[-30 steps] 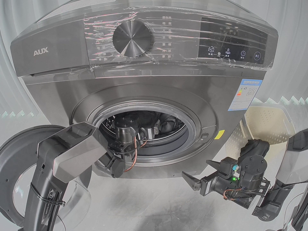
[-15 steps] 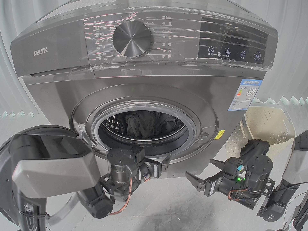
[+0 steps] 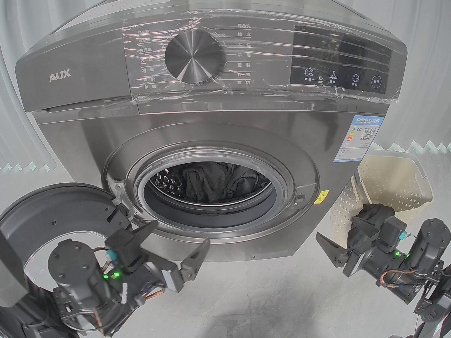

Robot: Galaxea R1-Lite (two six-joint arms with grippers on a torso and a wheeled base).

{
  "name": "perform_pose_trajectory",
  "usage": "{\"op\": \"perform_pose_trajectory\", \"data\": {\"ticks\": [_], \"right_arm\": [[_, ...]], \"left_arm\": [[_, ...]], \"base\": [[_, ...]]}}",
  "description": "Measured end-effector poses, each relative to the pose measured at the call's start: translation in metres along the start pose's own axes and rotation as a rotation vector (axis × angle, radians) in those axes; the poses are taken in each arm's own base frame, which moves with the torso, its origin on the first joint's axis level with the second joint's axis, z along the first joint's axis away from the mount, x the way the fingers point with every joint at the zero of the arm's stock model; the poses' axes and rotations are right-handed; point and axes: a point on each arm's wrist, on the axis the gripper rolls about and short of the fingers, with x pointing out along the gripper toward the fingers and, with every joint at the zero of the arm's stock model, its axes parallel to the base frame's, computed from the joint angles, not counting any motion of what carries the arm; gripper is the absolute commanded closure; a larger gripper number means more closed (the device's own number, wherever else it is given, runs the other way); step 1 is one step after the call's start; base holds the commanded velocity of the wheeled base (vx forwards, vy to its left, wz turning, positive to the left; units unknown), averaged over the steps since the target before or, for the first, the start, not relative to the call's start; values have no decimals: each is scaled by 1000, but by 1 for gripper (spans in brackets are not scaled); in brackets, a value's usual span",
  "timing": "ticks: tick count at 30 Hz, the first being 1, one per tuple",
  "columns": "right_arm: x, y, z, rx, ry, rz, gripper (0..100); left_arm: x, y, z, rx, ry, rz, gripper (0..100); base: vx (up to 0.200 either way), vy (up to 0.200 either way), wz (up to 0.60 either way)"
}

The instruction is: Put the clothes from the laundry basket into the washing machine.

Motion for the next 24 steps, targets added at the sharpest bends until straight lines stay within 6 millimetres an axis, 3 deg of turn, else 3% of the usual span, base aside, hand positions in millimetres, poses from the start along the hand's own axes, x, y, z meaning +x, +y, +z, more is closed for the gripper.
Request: {"op": "perform_pose_trajectory", "data": {"ticks": [3,12,18,21,24], "right_arm": [[-11,-9,8,-4,-24,-41,0],[-47,-27,5,-42,128,-139,0],[-82,-41,11,-28,115,-217,0],[-100,-46,11,-25,92,-260,0],[-119,-51,11,-23,55,-311,0]], "left_arm": [[-29,10,5,20,3,-13,0],[-76,30,21,74,-11,-26,0],[-110,46,25,90,2,-9,0],[-125,54,25,92,-2,21,0],[-139,63,24,90,-17,74,0]], "base": [[-67,0,0],[-200,0,0],[-200,0,0],[0,0,0],[-200,0,0]]}}
